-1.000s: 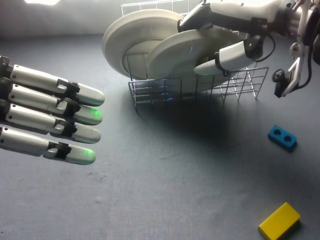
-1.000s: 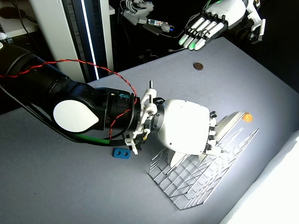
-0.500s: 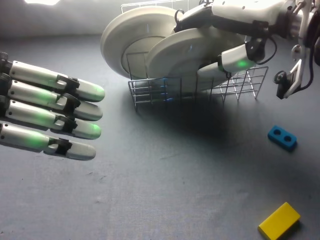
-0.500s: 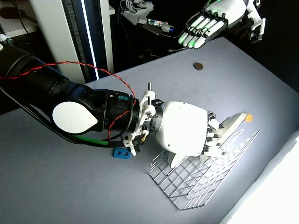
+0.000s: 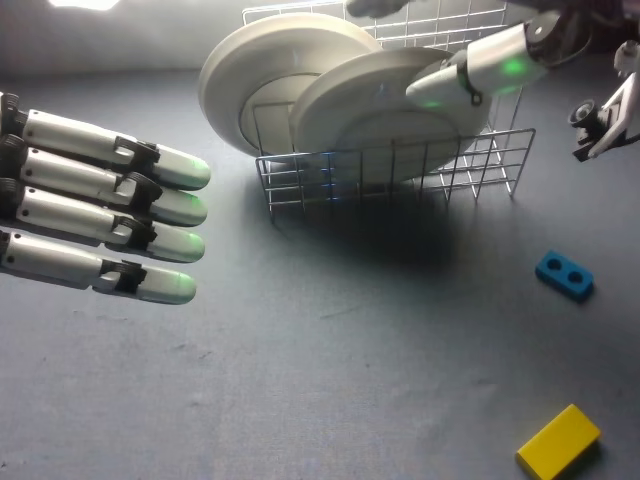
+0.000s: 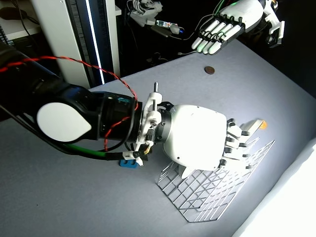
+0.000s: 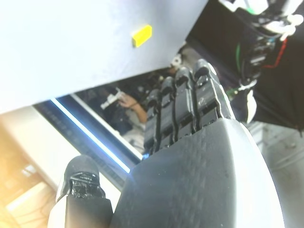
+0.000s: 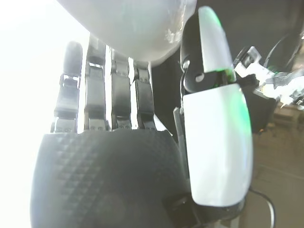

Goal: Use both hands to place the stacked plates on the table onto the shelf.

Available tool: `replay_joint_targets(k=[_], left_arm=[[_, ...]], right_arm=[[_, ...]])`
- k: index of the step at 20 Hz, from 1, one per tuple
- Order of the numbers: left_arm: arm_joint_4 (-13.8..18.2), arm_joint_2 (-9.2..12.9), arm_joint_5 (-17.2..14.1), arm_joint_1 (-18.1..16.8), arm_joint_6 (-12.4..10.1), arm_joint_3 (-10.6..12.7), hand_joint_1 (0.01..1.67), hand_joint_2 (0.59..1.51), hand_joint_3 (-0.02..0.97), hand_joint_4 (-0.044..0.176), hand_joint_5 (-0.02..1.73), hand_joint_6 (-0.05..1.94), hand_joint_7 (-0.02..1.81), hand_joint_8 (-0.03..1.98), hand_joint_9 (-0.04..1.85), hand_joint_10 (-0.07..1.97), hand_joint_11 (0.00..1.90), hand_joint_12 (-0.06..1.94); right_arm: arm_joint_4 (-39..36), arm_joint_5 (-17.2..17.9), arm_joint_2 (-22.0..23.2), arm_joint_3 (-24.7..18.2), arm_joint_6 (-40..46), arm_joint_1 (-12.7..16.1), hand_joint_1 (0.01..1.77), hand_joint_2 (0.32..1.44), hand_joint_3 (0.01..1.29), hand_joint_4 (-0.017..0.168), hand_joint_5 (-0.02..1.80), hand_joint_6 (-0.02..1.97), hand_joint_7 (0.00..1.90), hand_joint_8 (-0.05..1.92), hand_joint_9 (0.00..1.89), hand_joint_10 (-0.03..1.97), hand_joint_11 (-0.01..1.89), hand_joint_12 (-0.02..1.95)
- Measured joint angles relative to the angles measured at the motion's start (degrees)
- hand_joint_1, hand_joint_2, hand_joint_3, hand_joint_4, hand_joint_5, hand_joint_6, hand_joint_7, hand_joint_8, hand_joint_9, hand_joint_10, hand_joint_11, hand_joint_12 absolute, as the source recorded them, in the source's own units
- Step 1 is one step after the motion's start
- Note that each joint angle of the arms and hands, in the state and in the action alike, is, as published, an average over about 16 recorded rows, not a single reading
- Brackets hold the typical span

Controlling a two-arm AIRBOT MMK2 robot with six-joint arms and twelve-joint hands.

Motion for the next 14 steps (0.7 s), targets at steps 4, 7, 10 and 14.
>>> replay_joint_targets(k=[4,7,10,14], left_arm=[[-0.02,-0.13,-0.01,-0.04,0.15,0.2,0.02,1.153,0.008,0.004,0.21,0.0,0.2,0.0,0.17,0.01,0.05,0.13],[-0.01,-0.14,-0.04,-0.05,0.21,0.25,0.02,1.182,0.008,0.004,0.3,0.02,0.3,0.04,0.26,0.05,0.1,0.27],[-0.09,-0.14,-0.07,-0.05,0.24,0.25,0.02,1.205,0.008,0.004,0.45,0.27,0.44,0.33,0.41,0.33,0.25,0.59],[-0.17,-0.14,-0.12,-0.06,0.25,0.22,0.06,1.238,0.005,0.017,0.76,0.74,0.78,0.8,0.75,0.8,0.6,1.06]], right_arm=[[-0.71,2.91,2.19,-1.84,-2.94,0.99,1.06,1.03,0.01,-0.003,0.52,0.1,0.59,0.03,0.35,0.48,0.01,1.34],[-1.84,6.04,4.09,-3.95,-7.09,0.85,0.99,1.05,0.01,-0.003,0.56,0.1,0.62,0.05,0.39,0.48,0.03,1.36],[-3.65,9.93,6.25,-6.58,-12.0,-0.11,0.85,1.07,0.01,-0.002,0.64,0.32,0.7,0.29,0.5,0.7,0.17,1.47],[-6.49,14.75,9.21,-10.37,-18.32,-2.05,0.63,1.12,0.01,0.009,0.84,0.76,0.9,0.75,0.79,1.05,0.58,1.6]])
